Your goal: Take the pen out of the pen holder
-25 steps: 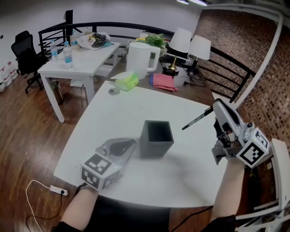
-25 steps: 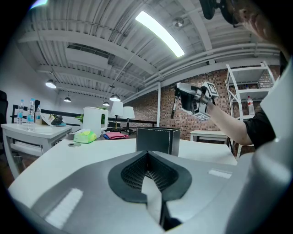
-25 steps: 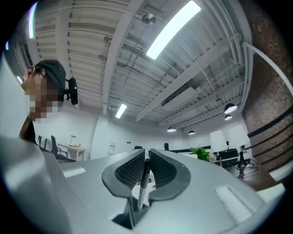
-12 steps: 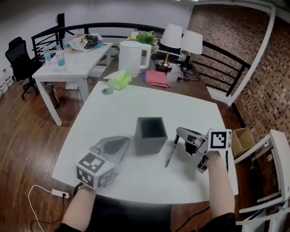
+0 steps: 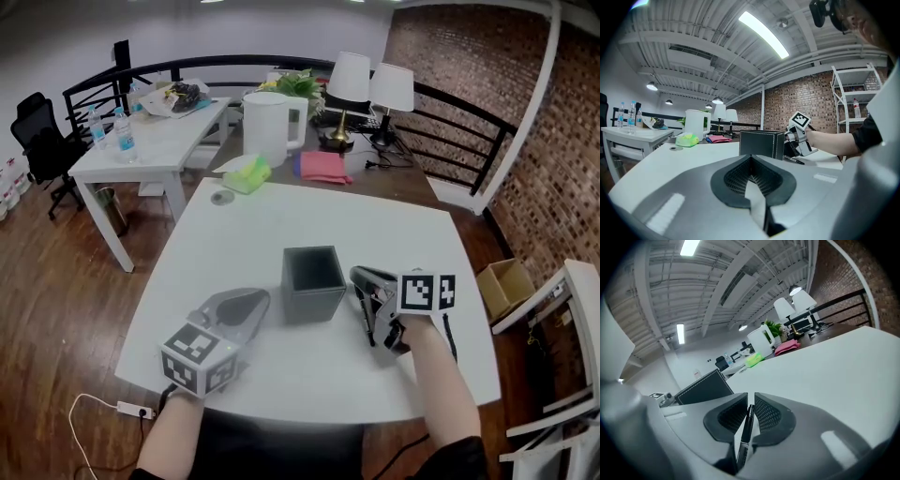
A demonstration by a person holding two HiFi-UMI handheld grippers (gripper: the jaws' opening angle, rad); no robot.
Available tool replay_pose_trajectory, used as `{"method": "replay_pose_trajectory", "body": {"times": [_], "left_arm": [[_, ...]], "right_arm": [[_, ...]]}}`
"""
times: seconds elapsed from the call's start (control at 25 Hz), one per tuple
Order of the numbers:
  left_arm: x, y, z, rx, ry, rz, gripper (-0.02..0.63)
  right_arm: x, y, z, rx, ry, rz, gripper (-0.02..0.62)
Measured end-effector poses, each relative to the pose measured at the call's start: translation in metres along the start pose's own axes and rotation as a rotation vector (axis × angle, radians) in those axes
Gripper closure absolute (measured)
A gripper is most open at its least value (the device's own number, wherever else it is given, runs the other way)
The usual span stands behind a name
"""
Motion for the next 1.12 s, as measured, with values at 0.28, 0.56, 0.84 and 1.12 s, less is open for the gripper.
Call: {"method": "replay_pose_trajectory", "body": {"times": [0.28,0.56,0.84,1.12], "left_arm": [[0.0,-0.001,-0.001,-0.003,-0.001,0.001,0.604],[0.0,0.0,-0.001,0.0,0.003,-0.002,0.604],[0.0,-0.001,-0.001,-0.006,0.004,-0.006,0.604],[-0.004,-0.008,0.001,-0.016,0.008,-0.023,0.604]], "right_arm": [[0.001,-0.01,0.002,-0.066,-0.001,0.014,0.512],[-0.017,-0.004,0.032,-0.134,0.023,0.251,0.571],[-0.047,-0.017,0.072,-0.221,0.201,0.377,0.581],[-0.043,-0.027,0.091,-0.346,0.258,0.404,0.581]]}}
Point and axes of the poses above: the fingertips, and each gripper's own axes: z backward along the fingers, x to its left, y out of its underside, the point moved 1 cm from there along z, backward along the fingers, and after that the axes turned 10 degrees about -x, right-handed, at the moved point
